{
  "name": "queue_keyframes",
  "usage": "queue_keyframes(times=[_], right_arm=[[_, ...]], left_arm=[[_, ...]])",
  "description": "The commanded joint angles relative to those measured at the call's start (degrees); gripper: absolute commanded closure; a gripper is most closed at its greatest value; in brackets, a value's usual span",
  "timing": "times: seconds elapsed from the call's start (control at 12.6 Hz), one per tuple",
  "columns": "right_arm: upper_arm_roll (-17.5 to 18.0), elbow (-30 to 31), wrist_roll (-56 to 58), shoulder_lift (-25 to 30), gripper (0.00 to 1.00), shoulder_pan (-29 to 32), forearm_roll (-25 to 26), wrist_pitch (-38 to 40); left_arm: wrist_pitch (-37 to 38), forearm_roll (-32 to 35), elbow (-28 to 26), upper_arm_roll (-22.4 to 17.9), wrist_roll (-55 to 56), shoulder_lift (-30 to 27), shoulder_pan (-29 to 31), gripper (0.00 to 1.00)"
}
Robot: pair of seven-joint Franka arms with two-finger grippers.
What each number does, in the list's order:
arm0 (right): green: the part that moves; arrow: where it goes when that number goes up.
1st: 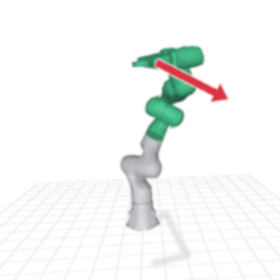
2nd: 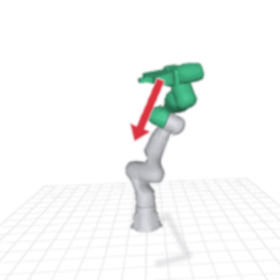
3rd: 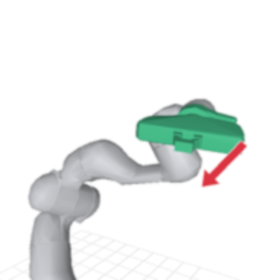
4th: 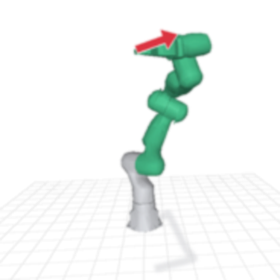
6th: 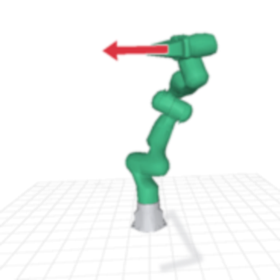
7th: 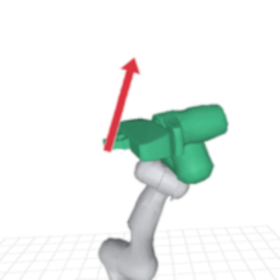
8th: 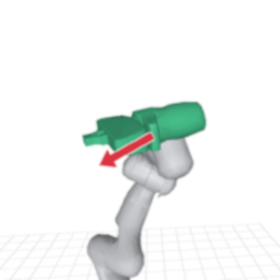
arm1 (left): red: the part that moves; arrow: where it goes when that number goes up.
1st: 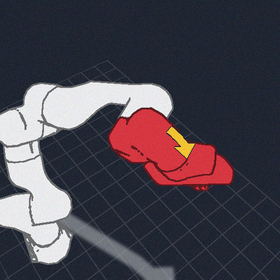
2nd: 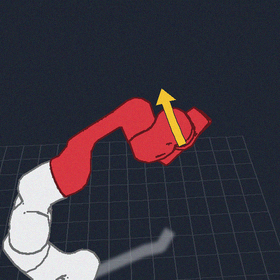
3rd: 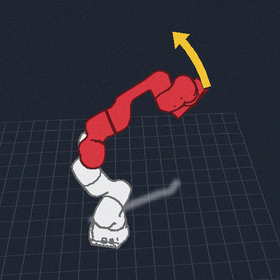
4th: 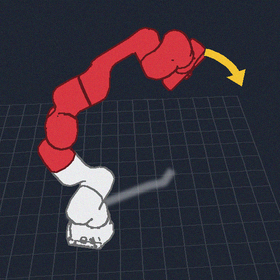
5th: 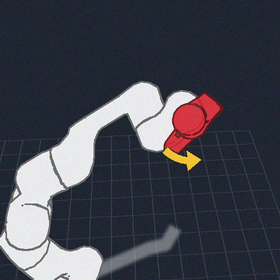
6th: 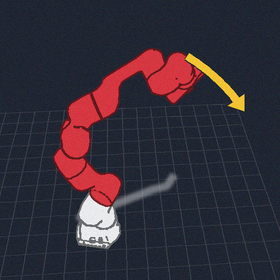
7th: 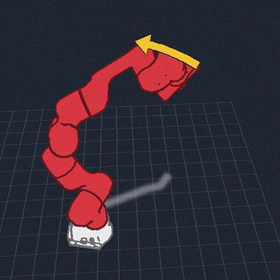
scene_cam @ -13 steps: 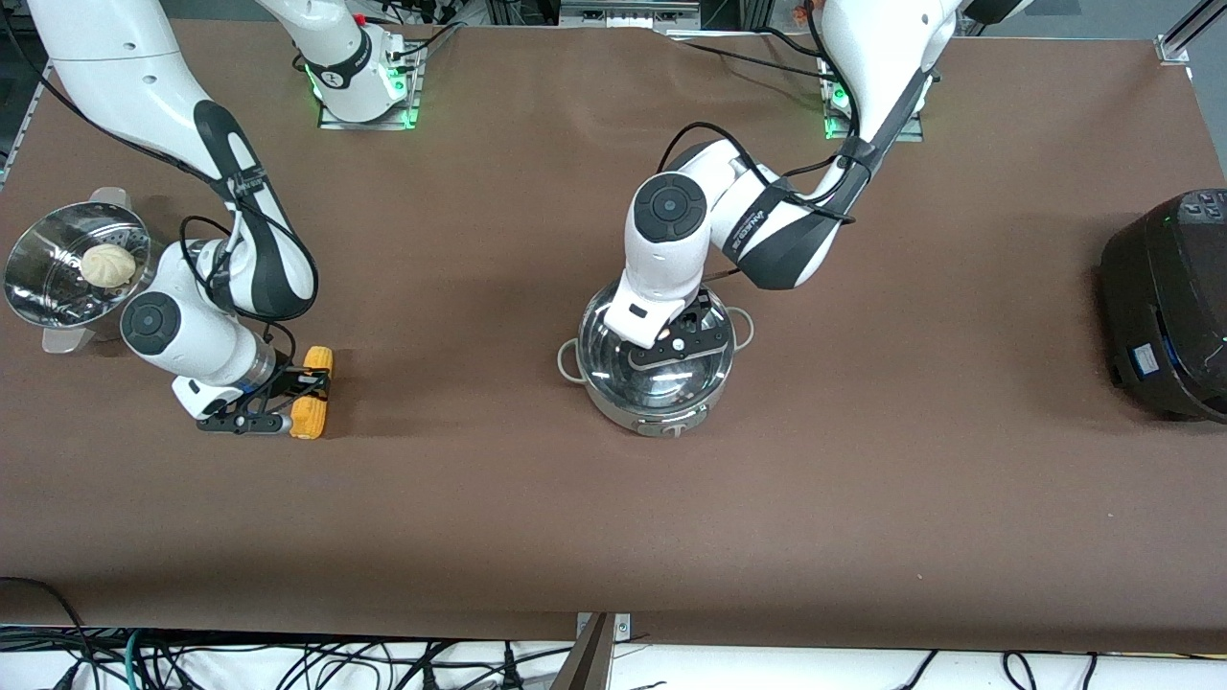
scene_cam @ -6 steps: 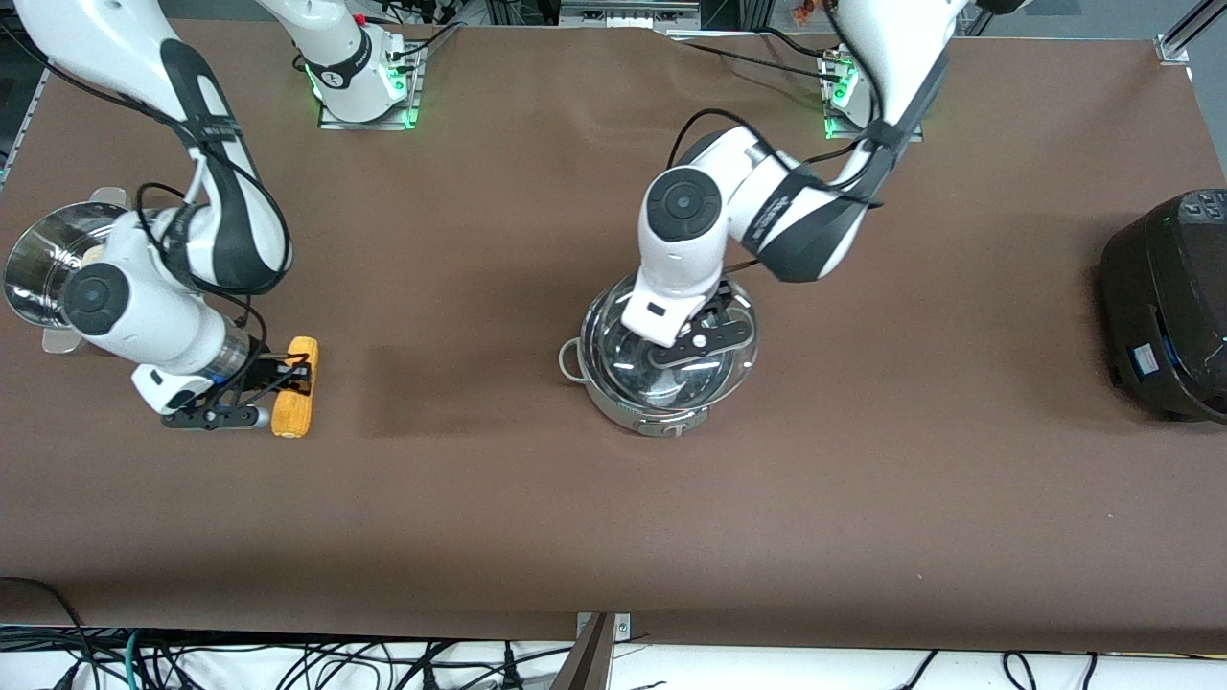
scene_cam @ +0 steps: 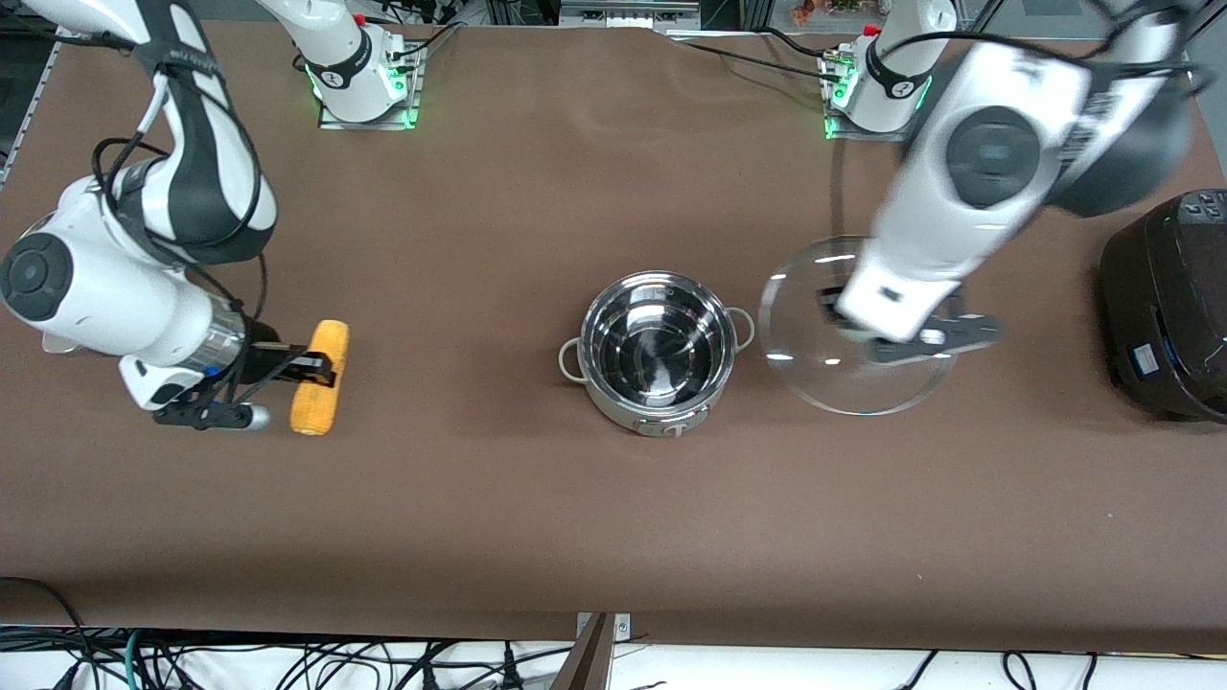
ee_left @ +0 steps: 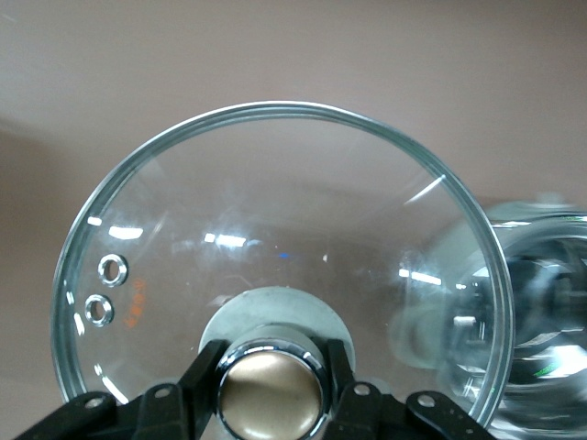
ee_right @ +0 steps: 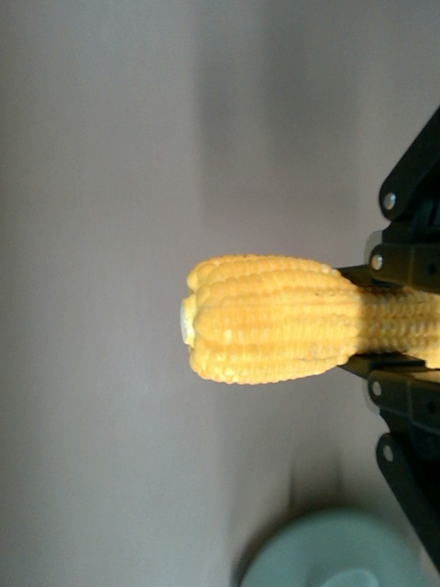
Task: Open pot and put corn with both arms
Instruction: 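Lift the lid off with the left gripper while the right gripper lifts the corn, then lower the lid with the left gripper while the right gripper carries corn over the pot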
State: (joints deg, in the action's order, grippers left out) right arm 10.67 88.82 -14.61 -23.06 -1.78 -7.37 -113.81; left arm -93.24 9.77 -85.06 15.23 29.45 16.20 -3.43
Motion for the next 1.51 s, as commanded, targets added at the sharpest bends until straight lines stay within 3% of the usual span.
queue_keyframes(times=[0.0, 0.16, 0.32, 0.4, 0.72, 1.03, 1.11, 1.27, 1.35, 1.43], right_arm=[[3.30, -3.47, -7.17, -0.58, 1.00, -3.64, 0.77, 1.23], [3.31, -7.15, -13.91, -2.76, 1.00, -10.32, 4.11, 0.79], [3.31, -13.91, -20.17, -7.32, 1.00, -17.96, 9.72, 1.57], [3.04, -16.90, -21.93, -9.70, 1.00, -22.18, 12.10, 1.58], [2.17, -27.89, -30.04, -18.93, 1.00, -30.12, 13.61, 0.61], [2.07, -28.71, -30.04, -23.69, 1.00, -33.55, 15.89, -4.12], [2.08, -28.71, -30.04, -24.74, 1.00, -33.90, 15.90, -5.35], [2.16, -28.71, -30.13, -26.15, 1.00, -34.52, 15.90, -6.94], [2.16, -28.62, -30.30, -26.42, 1.00, -34.61, 15.81, -7.21], [2.16, -28.62, -30.30, -26.68, 1.00, -35.31, 15.81, -7.21]], left_arm=[[-3.85, -3.17, -10.89, -6.67, -12.09, -6.79, 2.11, 1.00], [-12.26, -7.03, -17.91, -14.05, -23.85, -8.03, 2.89, 1.00], [-22.11, -10.37, -24.33, -18.20, -31.27, -7.51, 3.08, 1.00], [-25.90, -10.74, -26.36, -18.56, -31.81, -6.20, 3.08, 1.00], [-36.19, -10.65, -32.52, -18.57, -31.56, 0.04, 2.38, 1.00], [-41.13, -10.74, -34.64, -18.57, -30.94, 5.50, 1.59, 1.00], [-41.14, -10.74, -34.64, -18.57, -30.85, 5.50, 1.50, 0.95], [-40.71, -10.56, -34.64, -18.66, -31.55, 4.98, 1.49, 0.71], [-40.35, -10.30, -34.73, -18.74, -31.64, 4.02, 1.49, 0.42], [-40.26, -10.30, -34.99, -18.74, -30.95, 2.53, 1.49, 0.00]])
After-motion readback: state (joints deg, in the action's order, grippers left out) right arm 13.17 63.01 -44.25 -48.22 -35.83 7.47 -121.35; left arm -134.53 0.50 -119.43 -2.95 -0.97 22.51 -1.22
